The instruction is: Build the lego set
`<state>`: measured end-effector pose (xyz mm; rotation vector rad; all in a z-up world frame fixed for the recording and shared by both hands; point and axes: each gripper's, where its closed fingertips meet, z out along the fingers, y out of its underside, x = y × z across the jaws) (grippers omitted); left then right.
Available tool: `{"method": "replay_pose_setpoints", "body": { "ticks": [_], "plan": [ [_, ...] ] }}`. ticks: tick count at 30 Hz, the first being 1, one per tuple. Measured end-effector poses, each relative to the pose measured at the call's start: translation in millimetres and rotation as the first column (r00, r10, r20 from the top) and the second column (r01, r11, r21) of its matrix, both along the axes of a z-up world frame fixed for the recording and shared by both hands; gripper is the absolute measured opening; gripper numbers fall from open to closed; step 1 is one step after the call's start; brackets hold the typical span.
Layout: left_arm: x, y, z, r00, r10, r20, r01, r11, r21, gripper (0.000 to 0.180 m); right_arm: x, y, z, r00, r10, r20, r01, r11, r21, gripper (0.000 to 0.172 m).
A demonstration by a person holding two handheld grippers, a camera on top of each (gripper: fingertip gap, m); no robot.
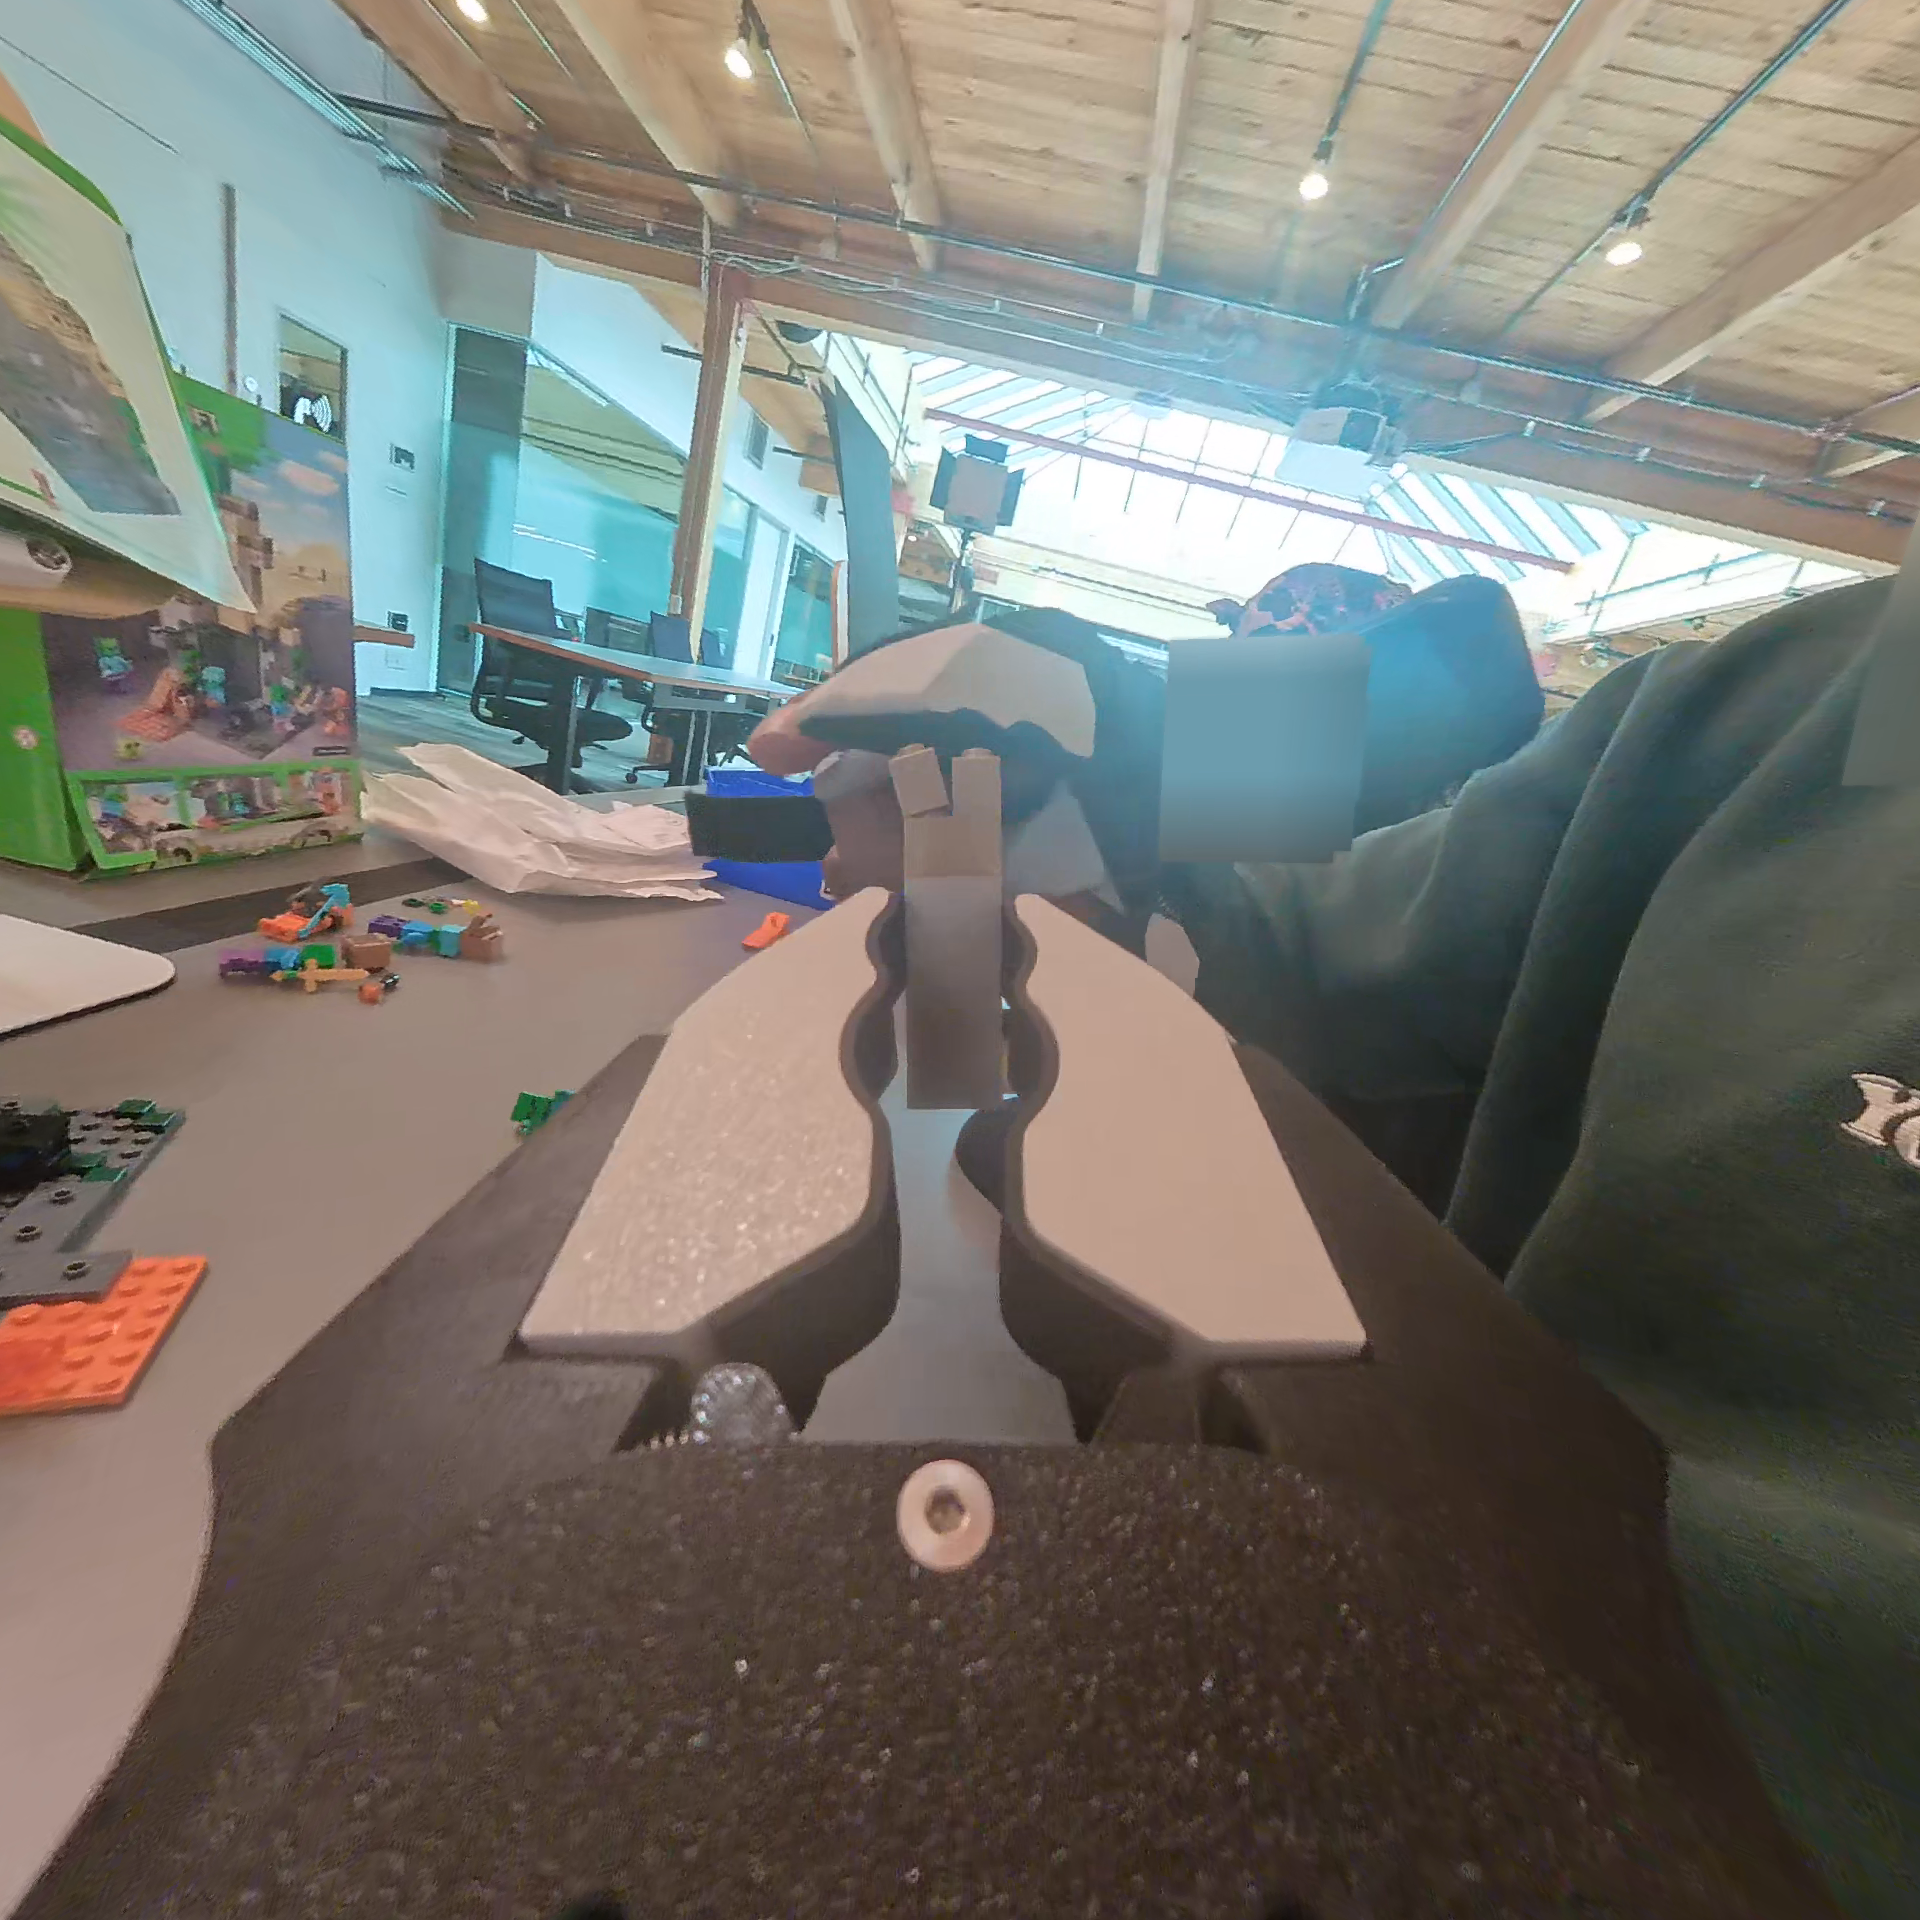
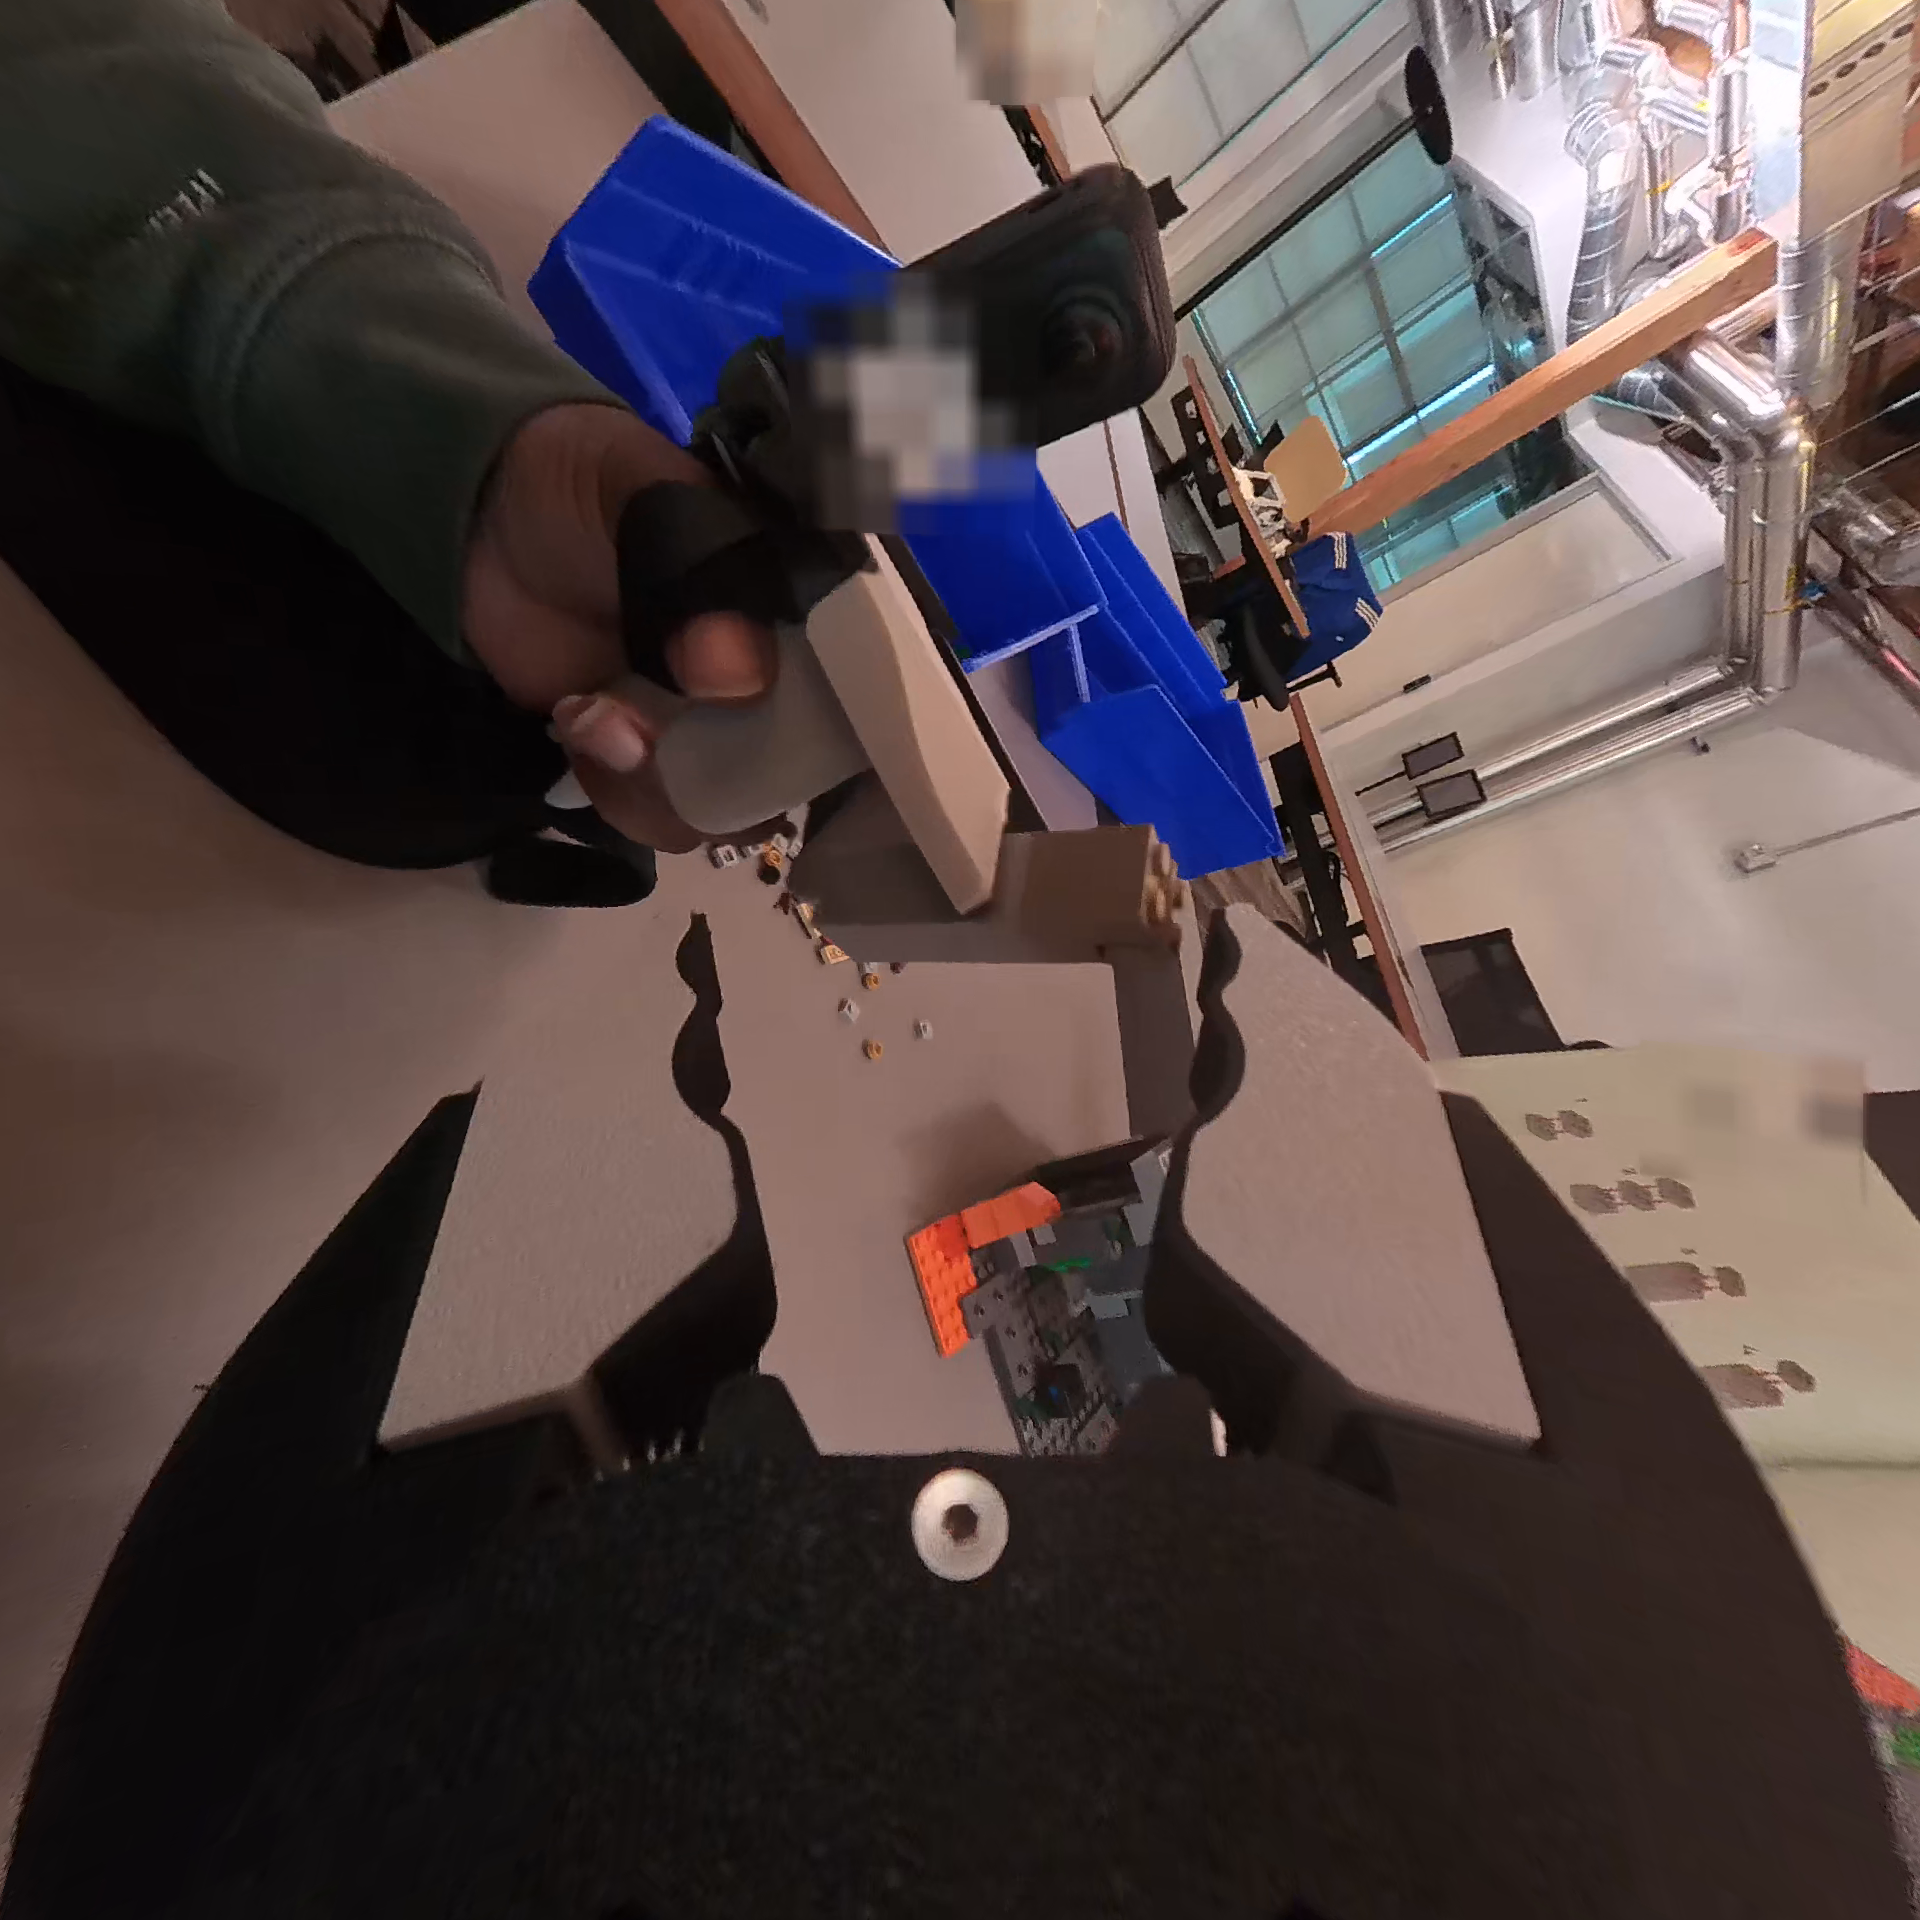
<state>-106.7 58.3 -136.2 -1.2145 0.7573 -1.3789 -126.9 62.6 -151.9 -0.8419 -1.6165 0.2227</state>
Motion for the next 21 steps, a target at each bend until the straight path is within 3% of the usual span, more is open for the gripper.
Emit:
{"method": "replay_pose_setpoints", "body": {
  "ticks": [6, 11, 21],
  "plan": [
    [0.9, 1.8, -0.6, 1.0, -0.005, -0.003, 0.005, 1.0, -0.014, 0.016, -0.2, -1.8, 2.2, 0.999, 0.016, -0.041, -0.016, 1.0, -0.018, 0.078],
    [2.1, 3.1, -2.2, 1.0, -0.011, -0.003, 0.01, 0.999, -0.04, 0.016, 1.2, 3.4, 4.9, 0.998, -0.021, -0.066, 0.025, 0.997, 0.069, 0.068],
    [2.2, 4.3, -4.1, 1.0, -0.006, -0.01, 0.006, 0.998, -0.064, 0.016, 0.6, 4.6, 2.8, 0.994, -0.049, -0.093, 0.051, 0.999, 0.017, 0.066]
  ]
}}
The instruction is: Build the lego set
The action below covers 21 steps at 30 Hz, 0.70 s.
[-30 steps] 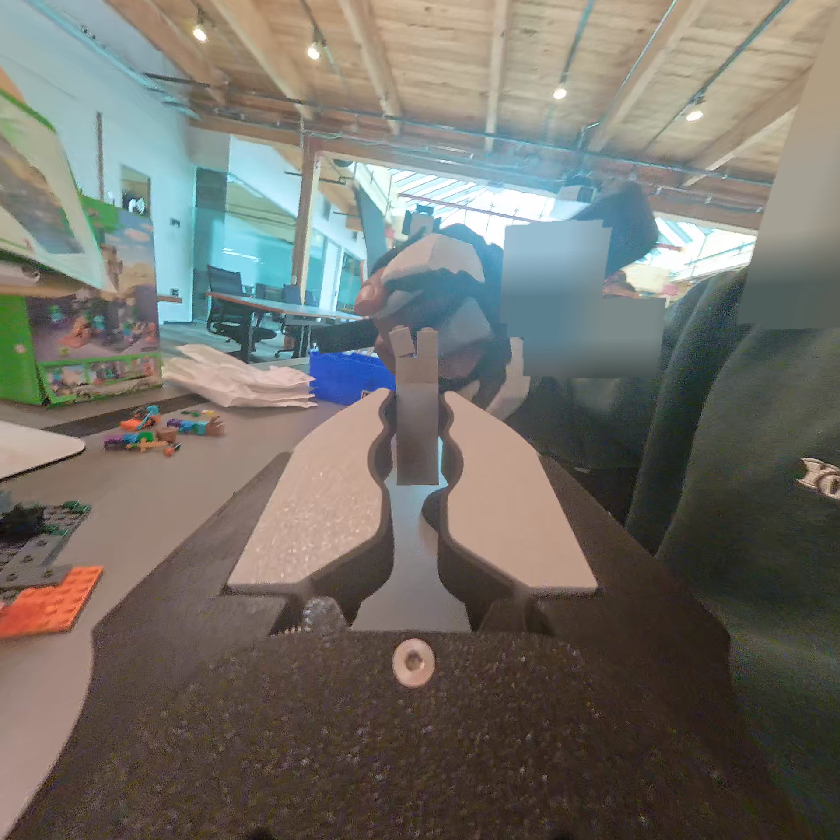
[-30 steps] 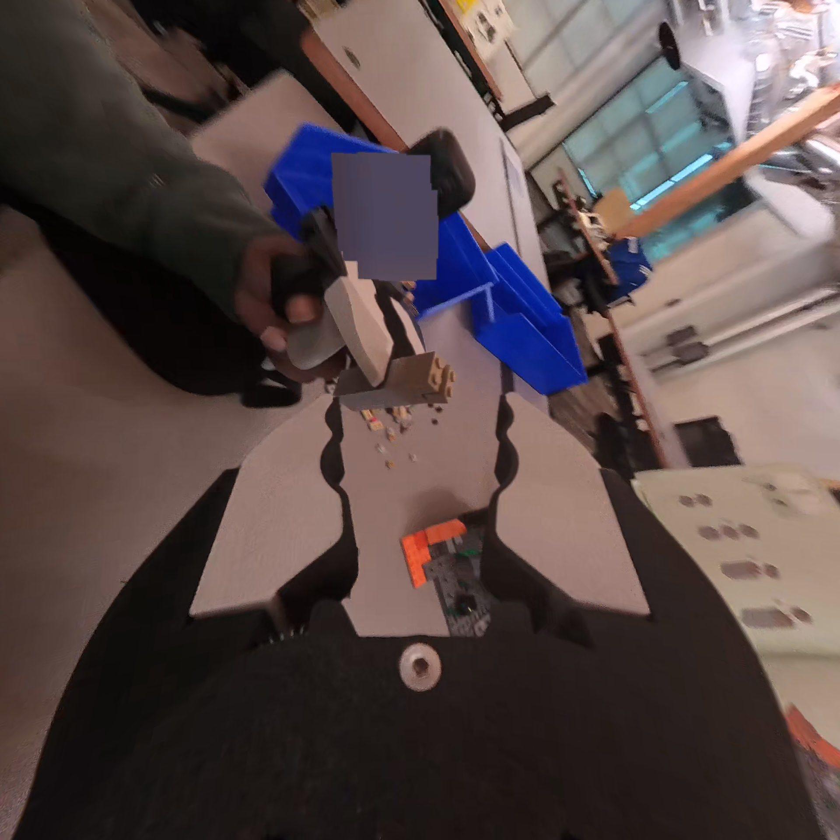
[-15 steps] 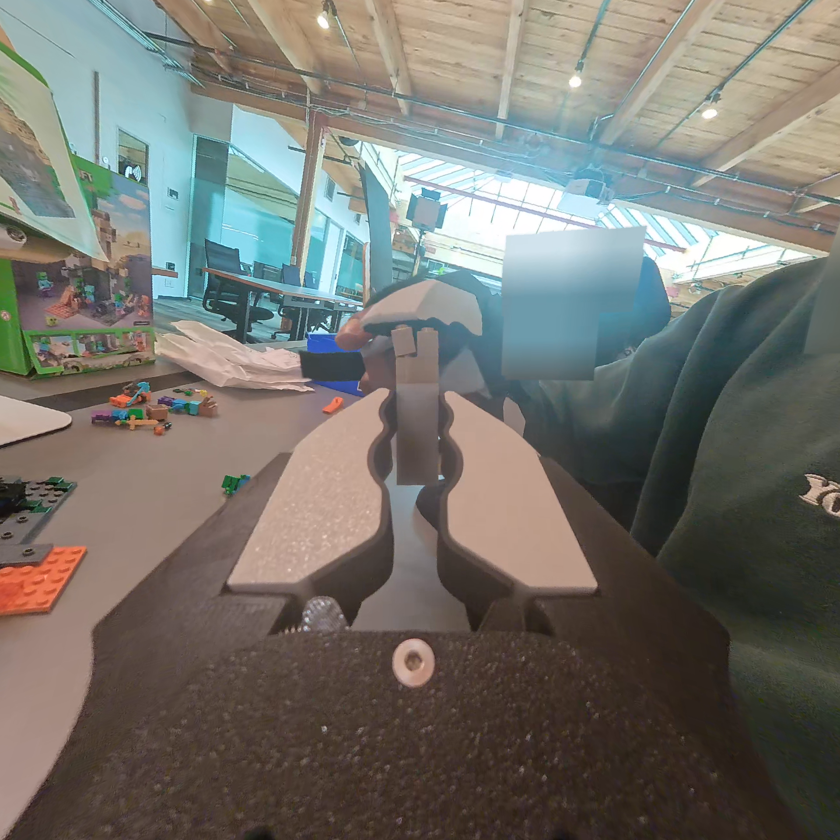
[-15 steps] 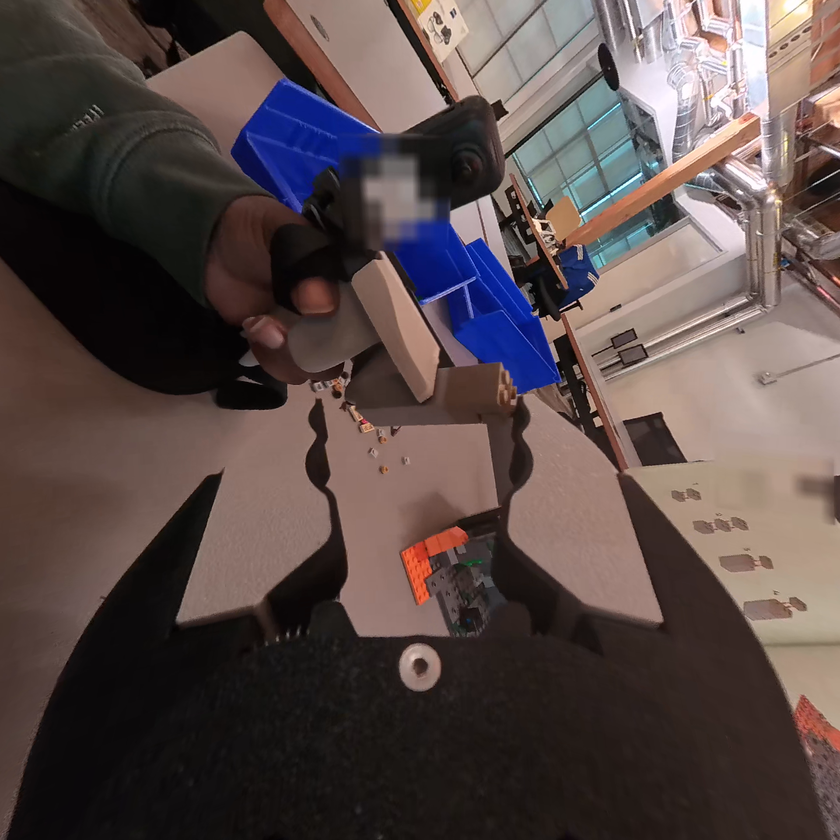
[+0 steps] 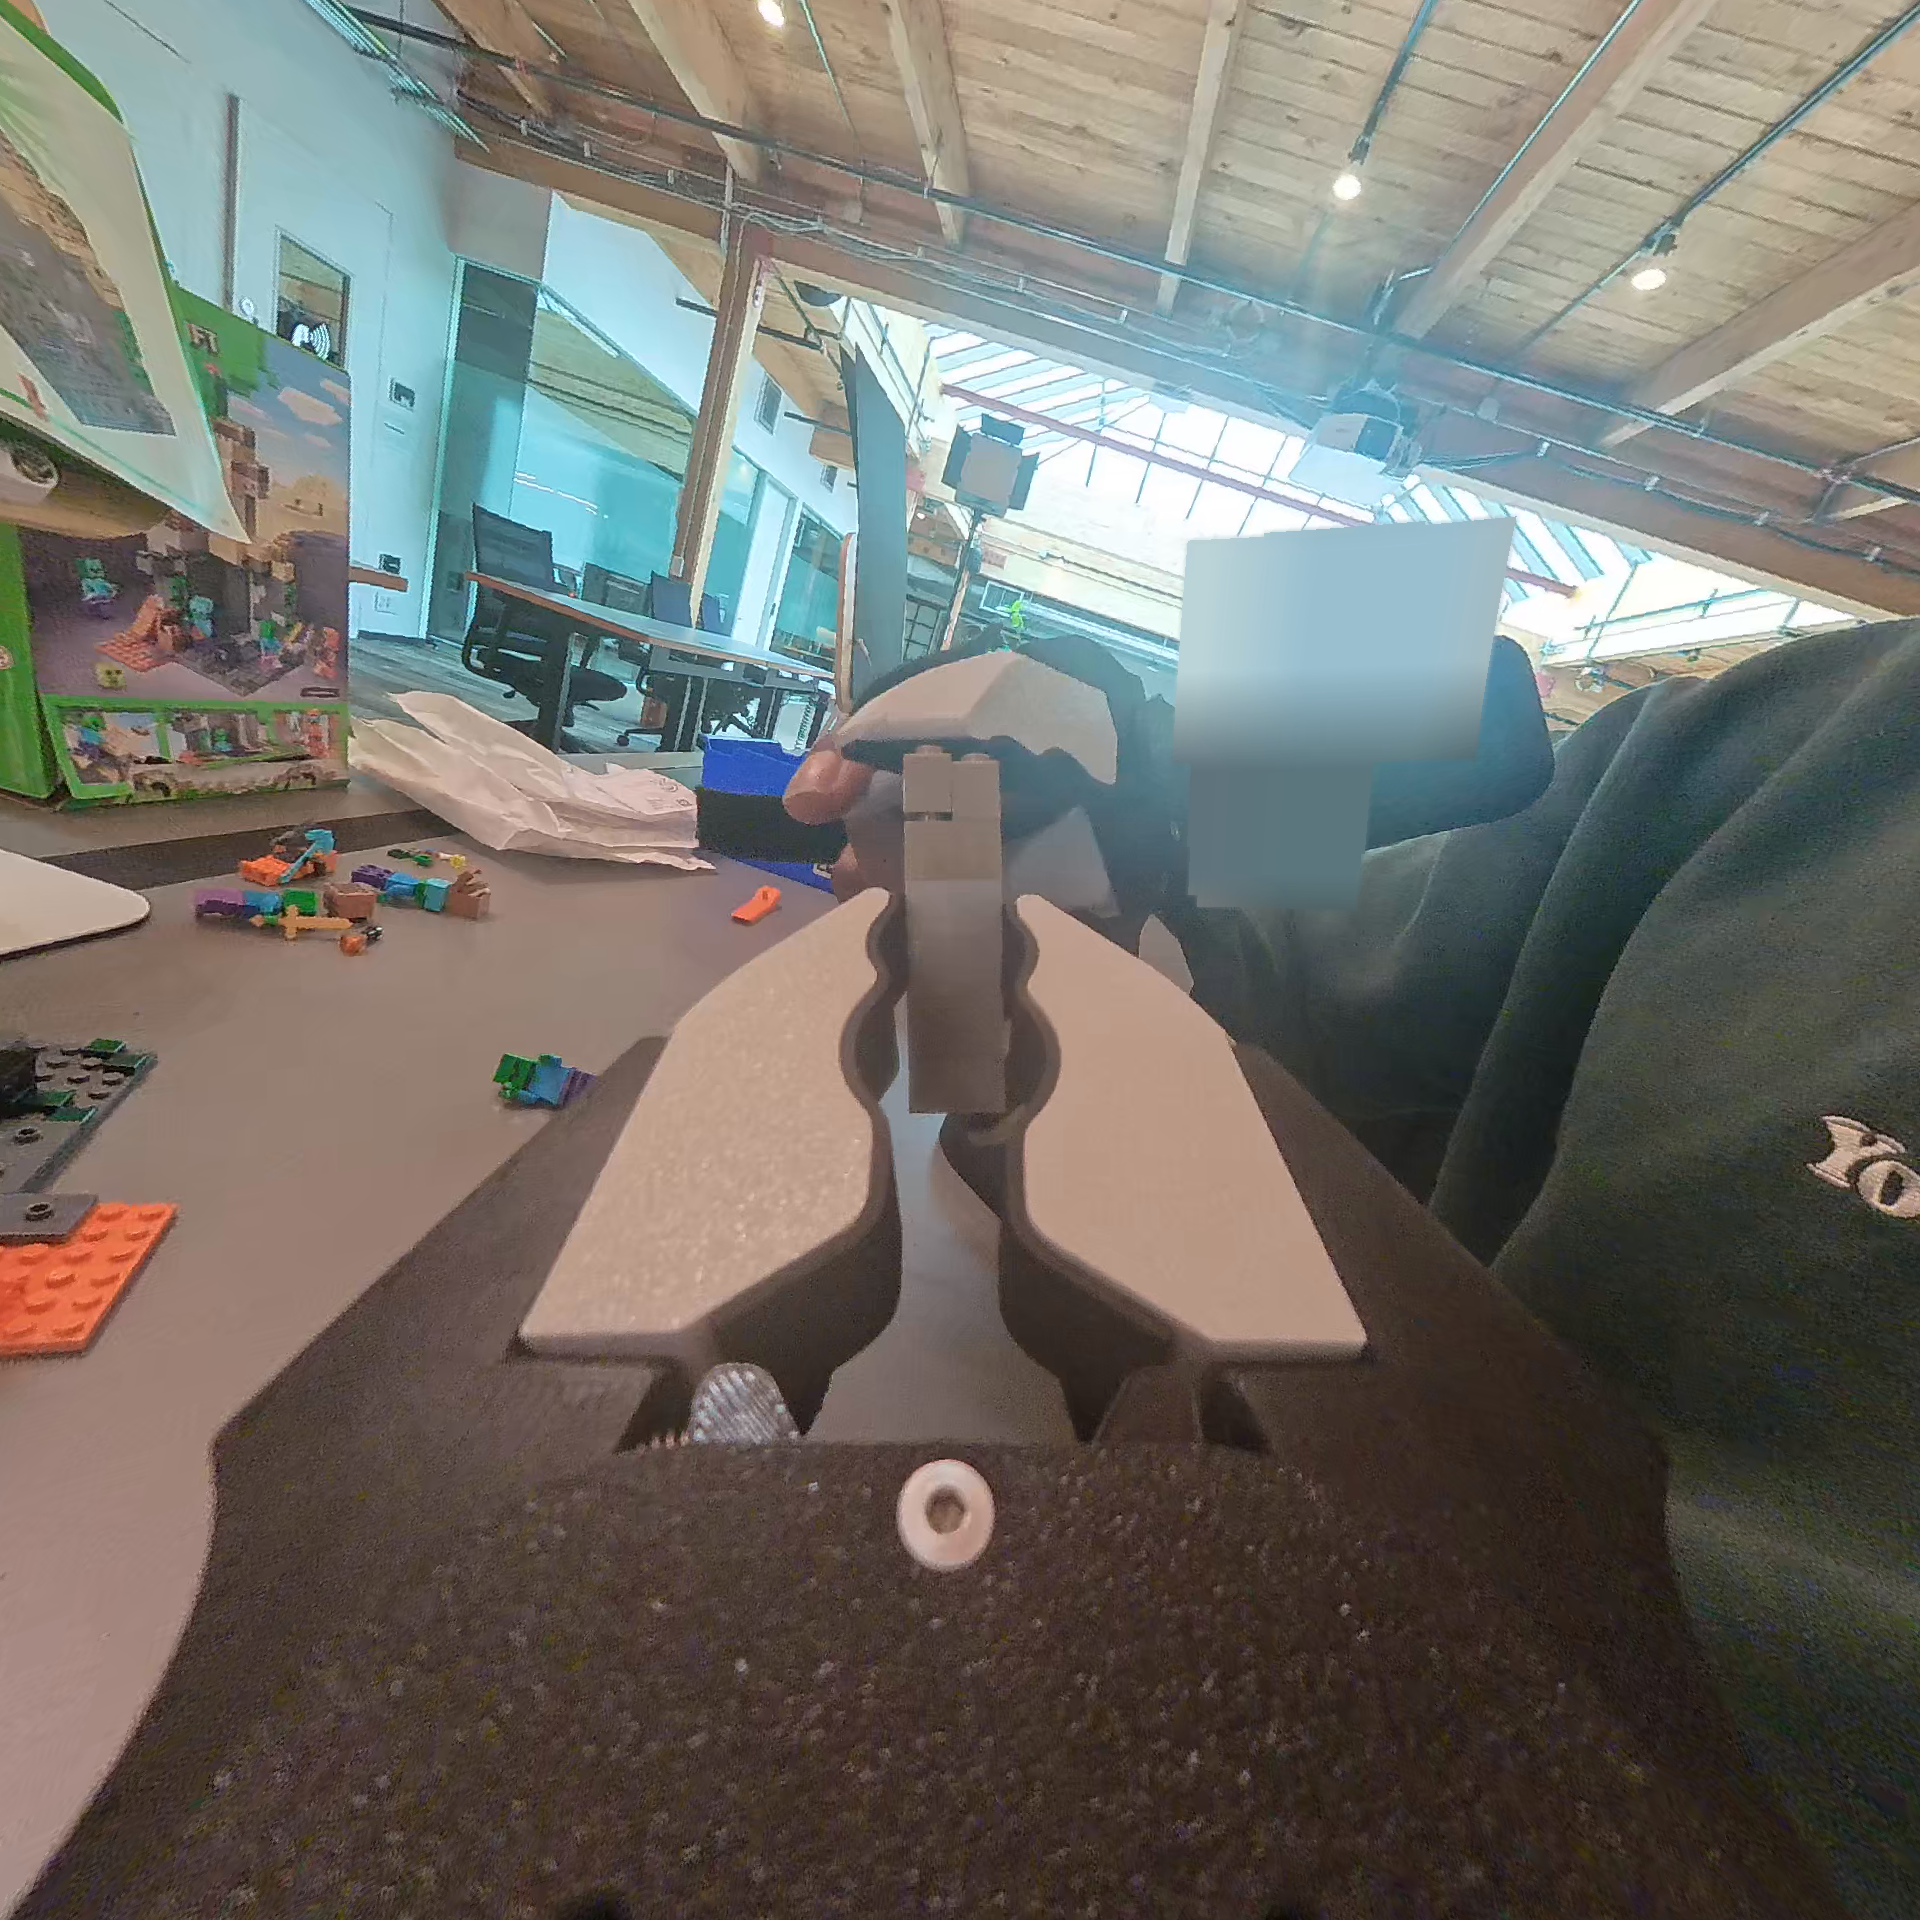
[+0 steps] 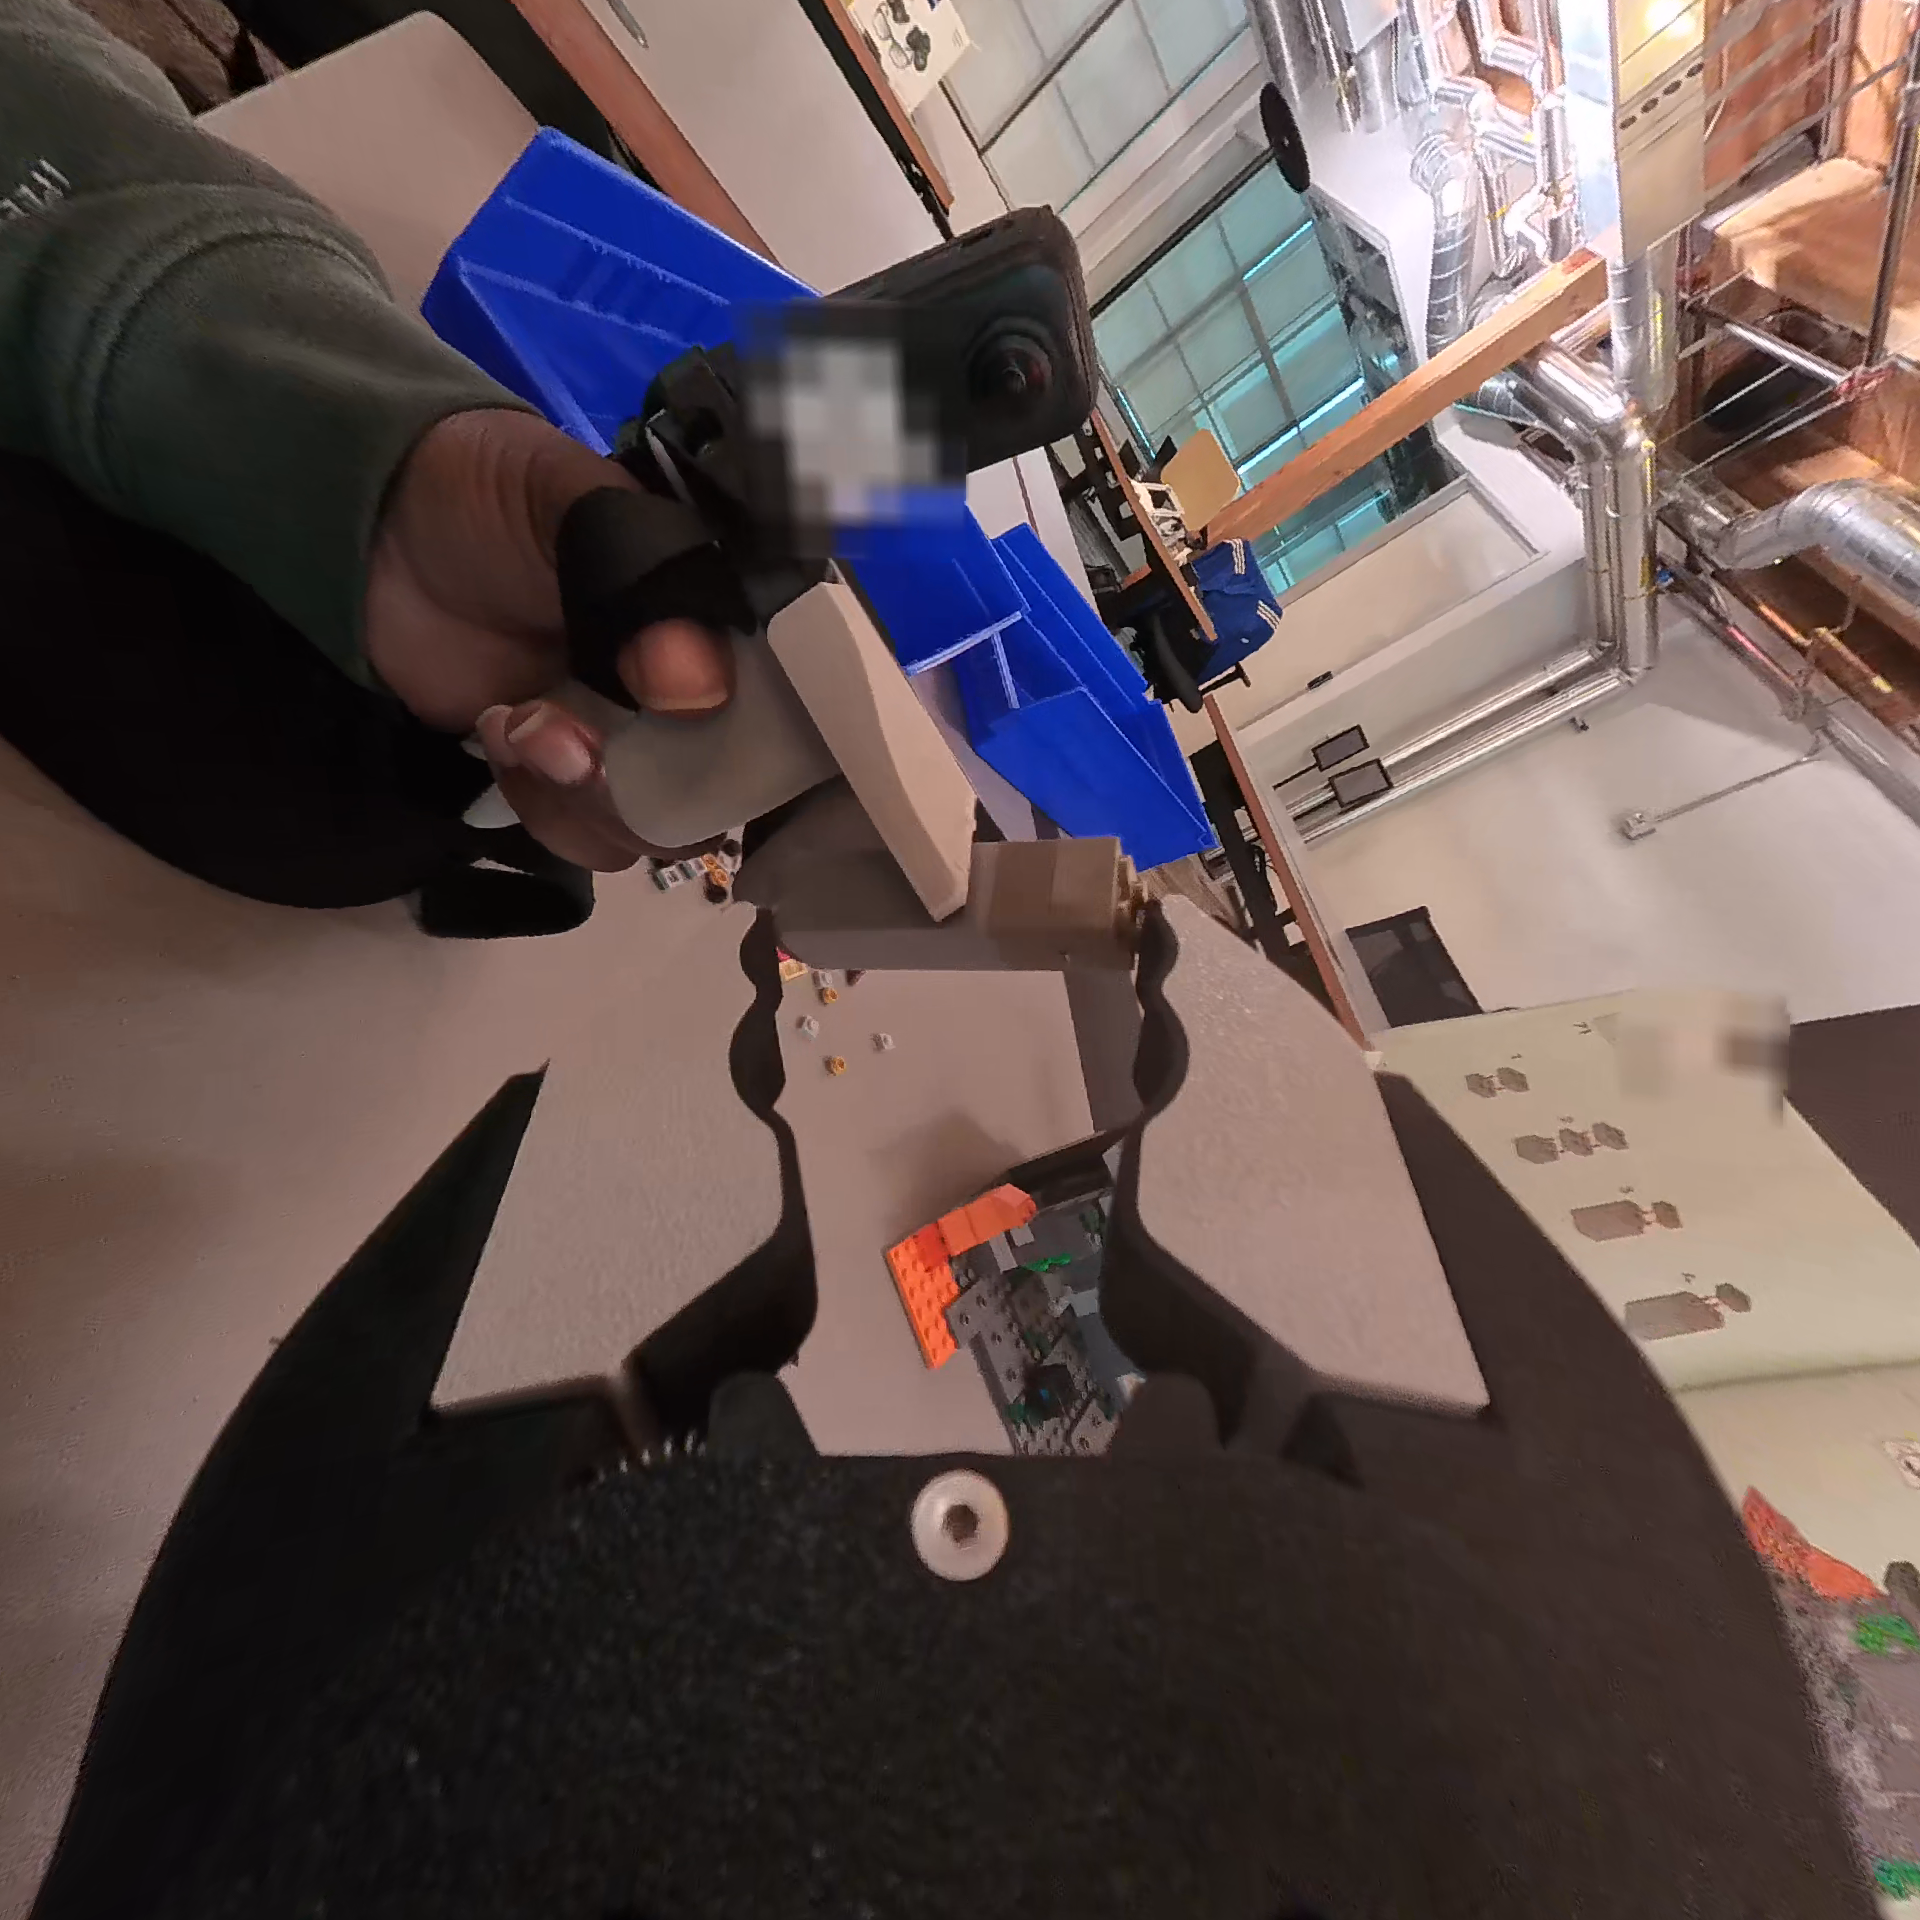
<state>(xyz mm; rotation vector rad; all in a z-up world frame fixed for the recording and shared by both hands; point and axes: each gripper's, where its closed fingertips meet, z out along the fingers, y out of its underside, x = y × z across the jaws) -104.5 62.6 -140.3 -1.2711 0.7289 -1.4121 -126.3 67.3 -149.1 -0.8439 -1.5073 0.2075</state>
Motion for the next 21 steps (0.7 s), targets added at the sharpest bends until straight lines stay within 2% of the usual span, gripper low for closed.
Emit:
{"method": "replay_pose_setpoints", "body": {
  "ticks": [6, 21],
  "plan": [
    [0, 0, -1, 1.0, -0.007, 0.002, 0.007, 1.0, -0.016, 0.016, 0, 0, -1, 0.999, -0.016, -0.03, 0.015, 1.0, -0.018, 0.064],
    [4, 2, -17, 0.997, -0.026, -0.071, 0.022, 0.998, -0.06, 0.016, 4, 1, -18, 1.0, -0.016, 0.012, 0.017, 0.995, -0.097, 0.064]
  ]
}}
